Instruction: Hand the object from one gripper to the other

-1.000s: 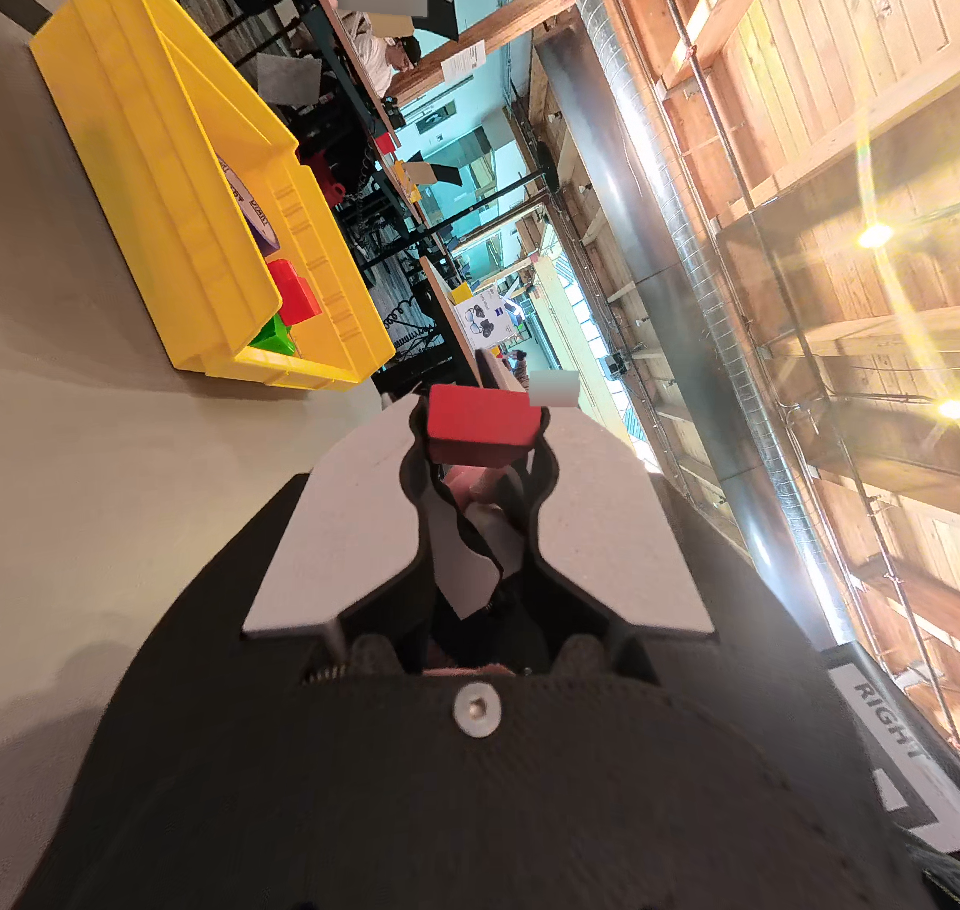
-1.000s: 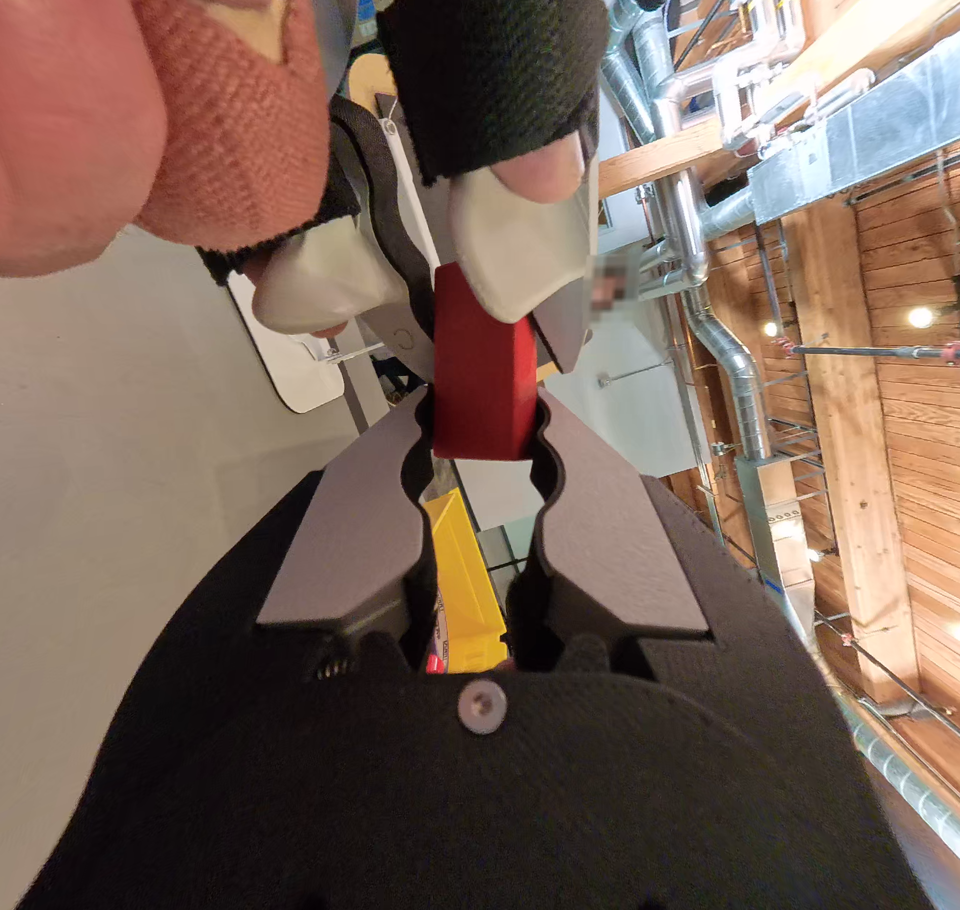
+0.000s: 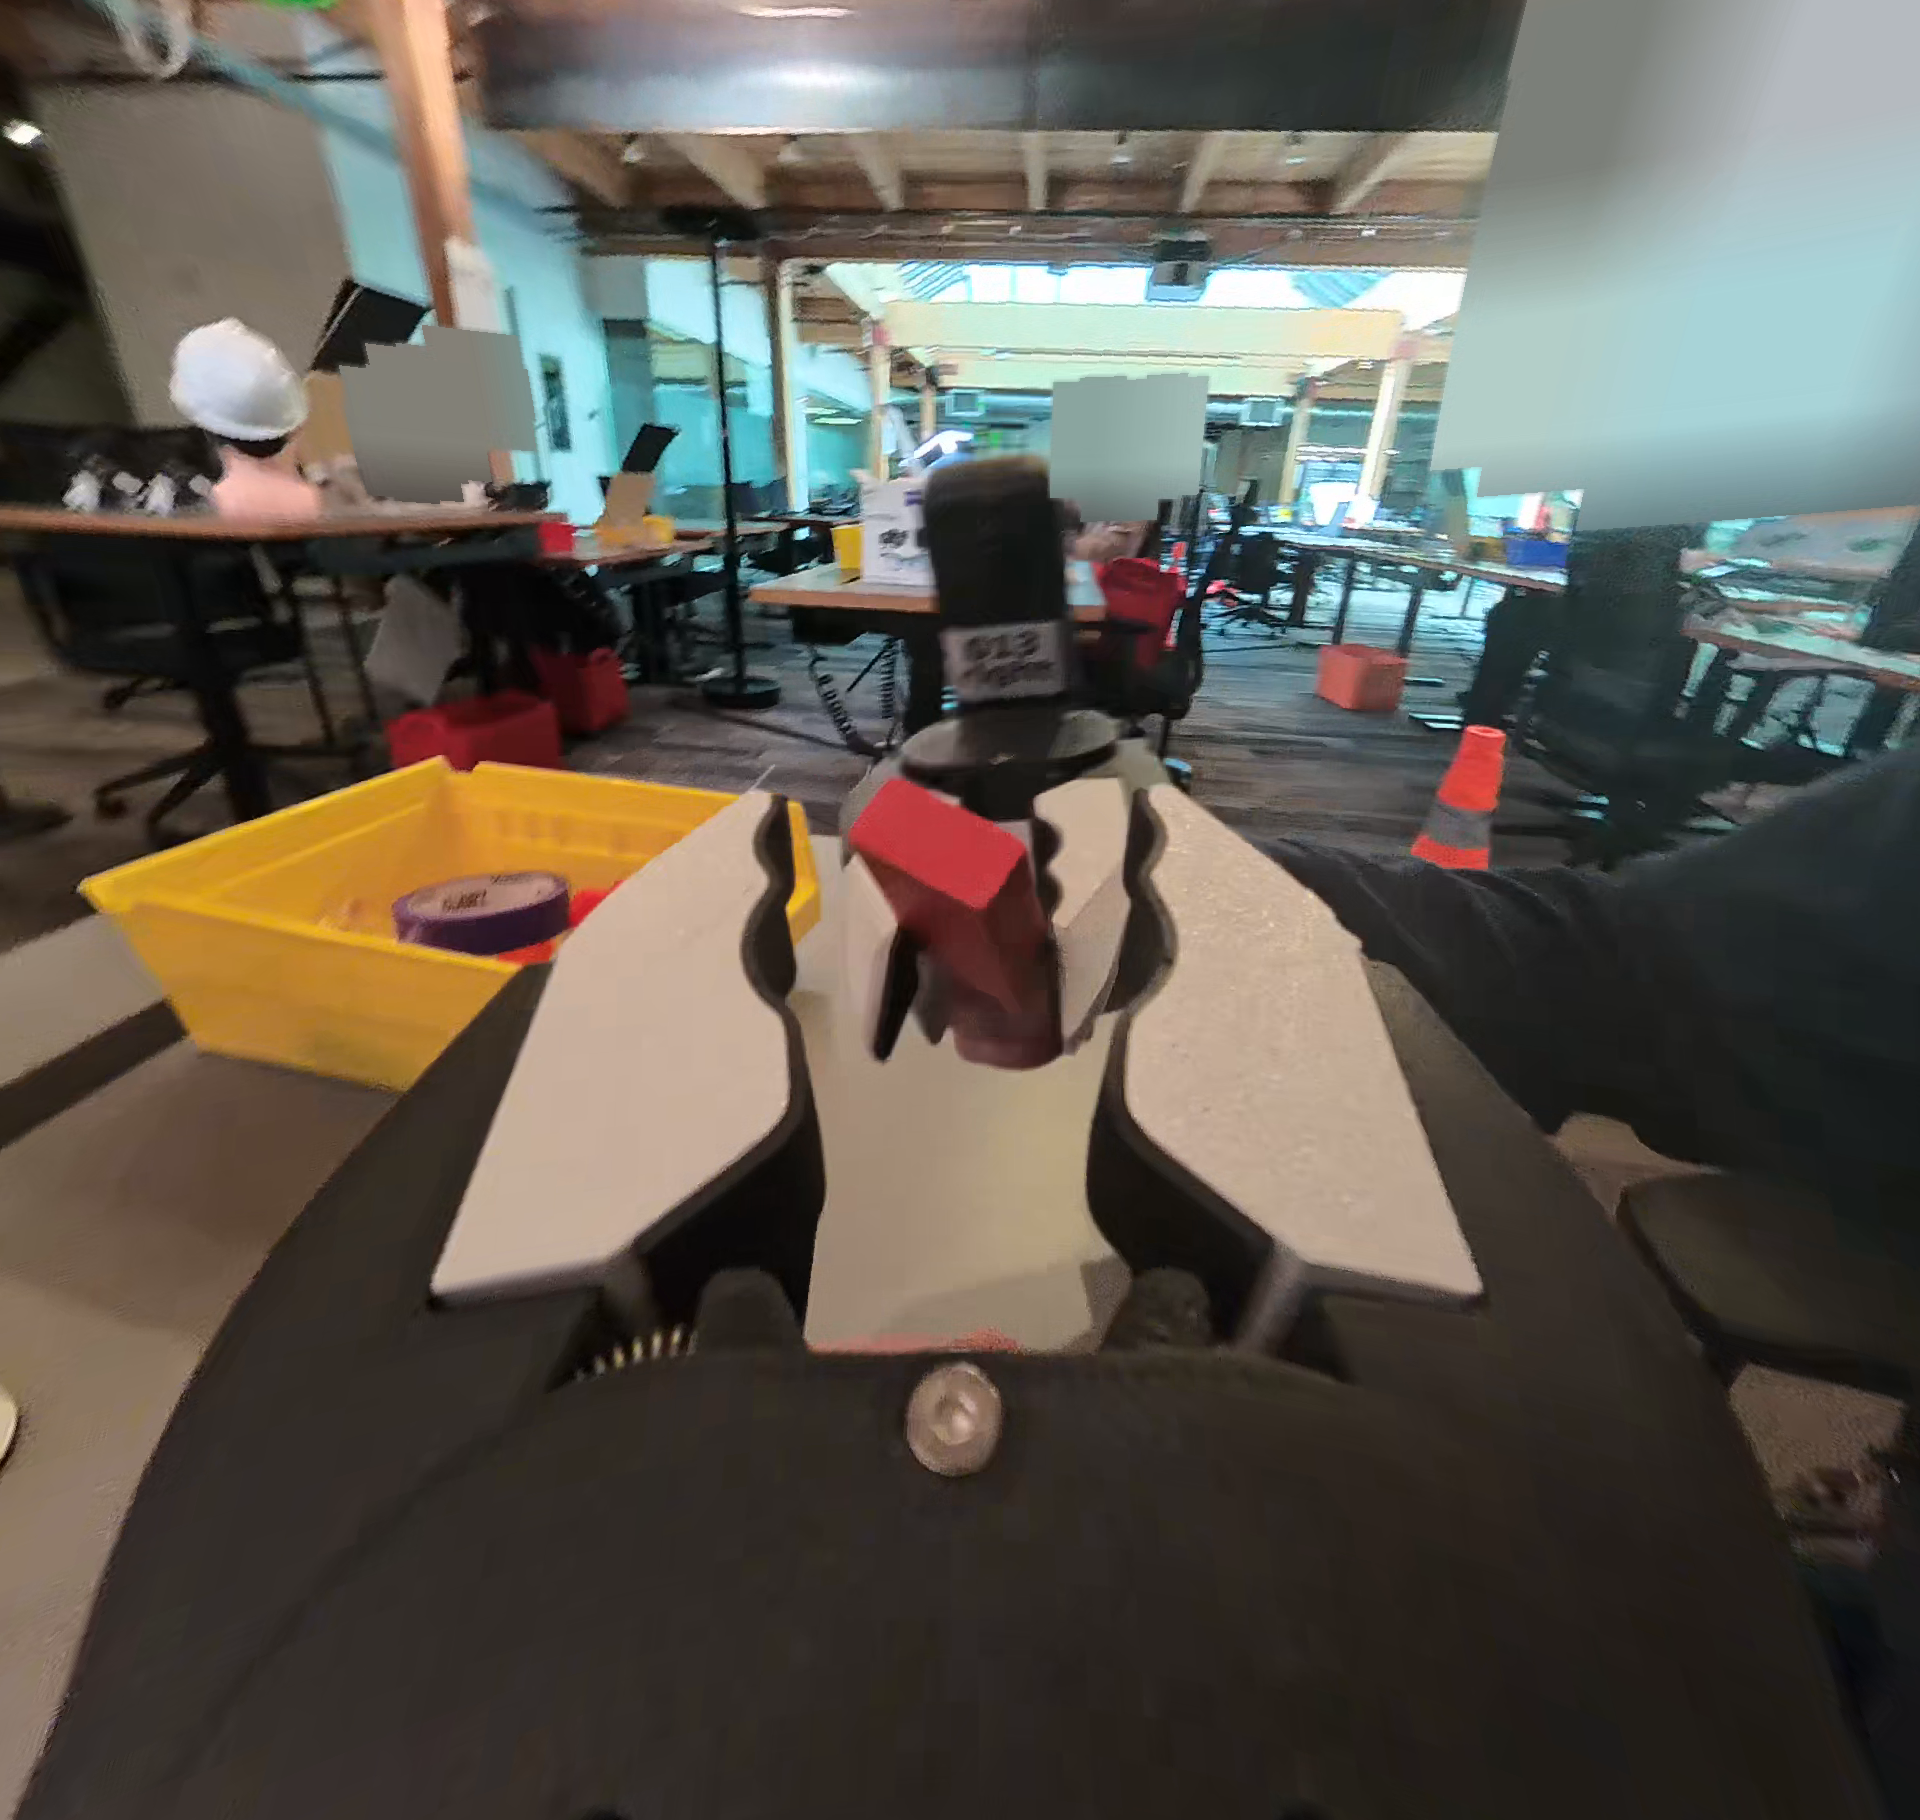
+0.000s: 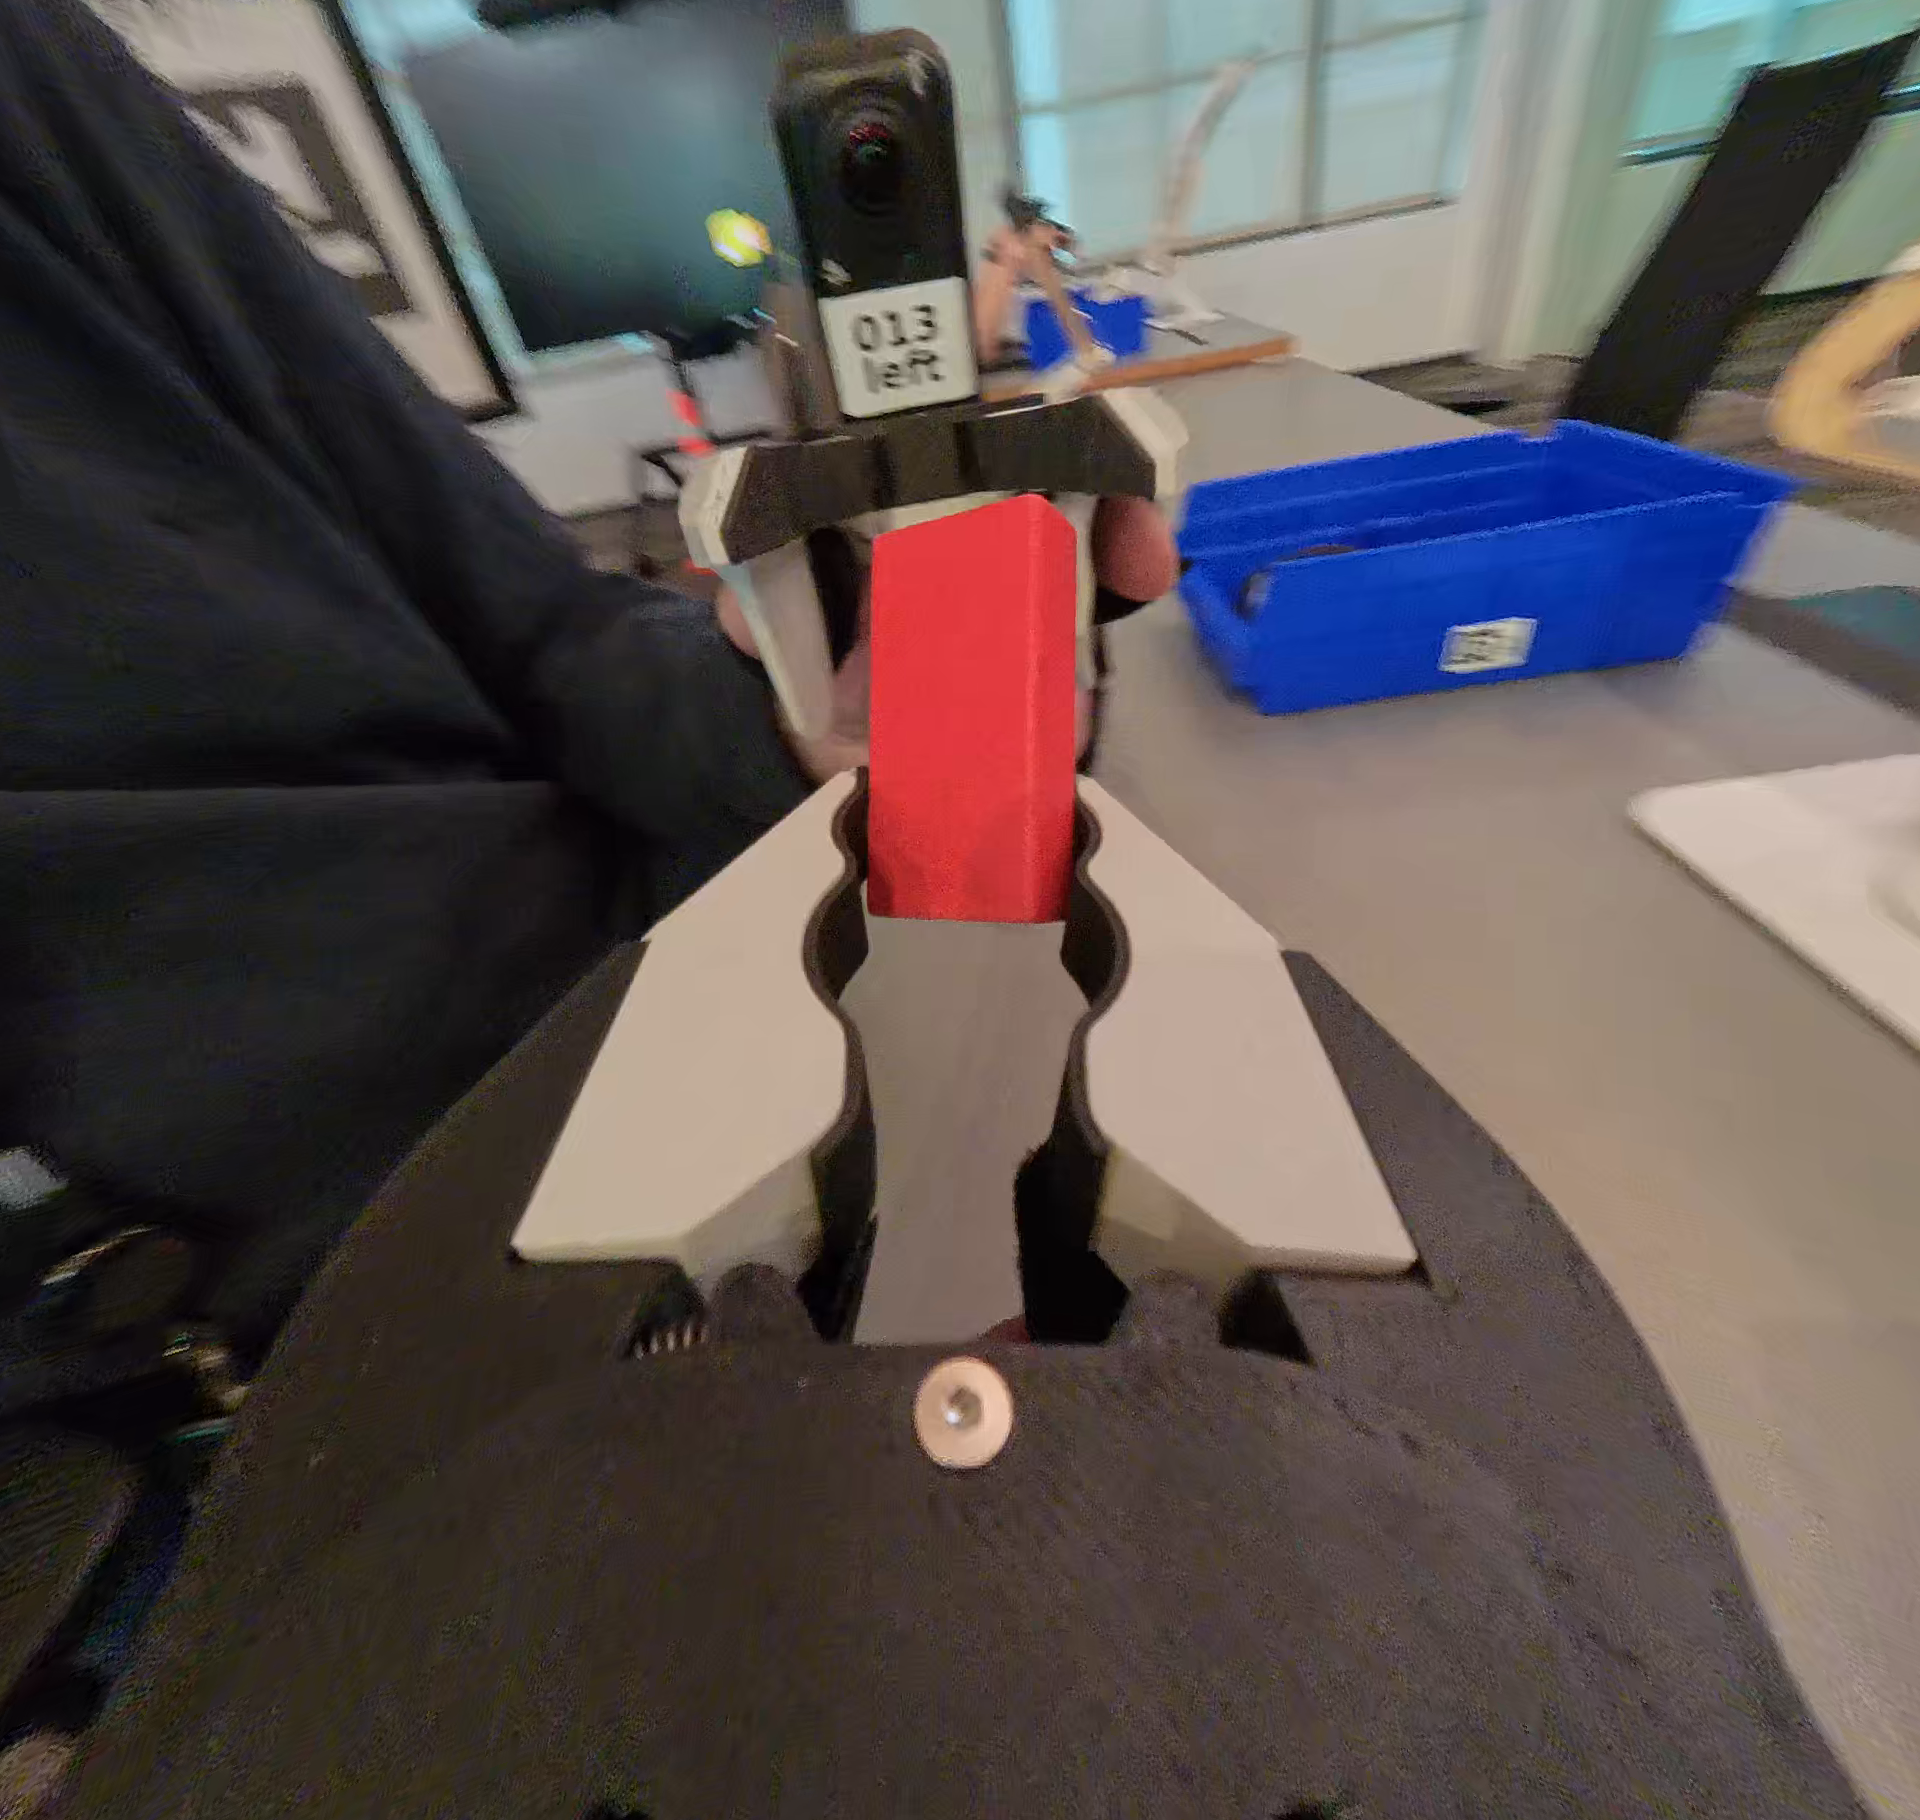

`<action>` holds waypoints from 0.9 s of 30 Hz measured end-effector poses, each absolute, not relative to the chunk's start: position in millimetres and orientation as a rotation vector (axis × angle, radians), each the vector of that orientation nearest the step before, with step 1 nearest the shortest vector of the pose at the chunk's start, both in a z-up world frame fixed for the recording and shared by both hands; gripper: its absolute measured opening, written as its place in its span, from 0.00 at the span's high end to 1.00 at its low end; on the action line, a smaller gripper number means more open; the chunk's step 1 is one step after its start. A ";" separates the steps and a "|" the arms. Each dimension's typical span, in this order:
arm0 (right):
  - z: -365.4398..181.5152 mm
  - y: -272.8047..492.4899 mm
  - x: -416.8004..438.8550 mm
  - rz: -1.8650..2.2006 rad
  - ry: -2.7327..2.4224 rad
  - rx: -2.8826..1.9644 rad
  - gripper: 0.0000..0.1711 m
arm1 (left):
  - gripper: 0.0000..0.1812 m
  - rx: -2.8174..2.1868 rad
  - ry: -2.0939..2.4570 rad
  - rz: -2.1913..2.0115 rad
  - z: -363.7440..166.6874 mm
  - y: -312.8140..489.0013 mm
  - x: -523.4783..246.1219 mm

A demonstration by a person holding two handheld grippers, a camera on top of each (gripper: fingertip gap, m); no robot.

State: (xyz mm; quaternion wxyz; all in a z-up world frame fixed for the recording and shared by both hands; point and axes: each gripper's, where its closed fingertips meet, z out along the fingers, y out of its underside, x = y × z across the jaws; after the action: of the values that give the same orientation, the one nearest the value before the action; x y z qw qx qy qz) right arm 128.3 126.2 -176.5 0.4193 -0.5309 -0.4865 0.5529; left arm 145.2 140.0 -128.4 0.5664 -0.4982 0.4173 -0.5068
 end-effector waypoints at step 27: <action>-166.7 26.9 131.0 2.261 -1.495 -0.776 0.82 | 0.81 -0.933 1.500 -1.439 -142.2 40.0 167.8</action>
State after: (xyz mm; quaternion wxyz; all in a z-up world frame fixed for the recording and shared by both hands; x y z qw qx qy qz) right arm 131.0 26.9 -166.7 0.1604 -0.2718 -0.5233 0.7915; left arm 167.8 40.0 -142.2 0.4181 -0.3719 0.5981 -0.5737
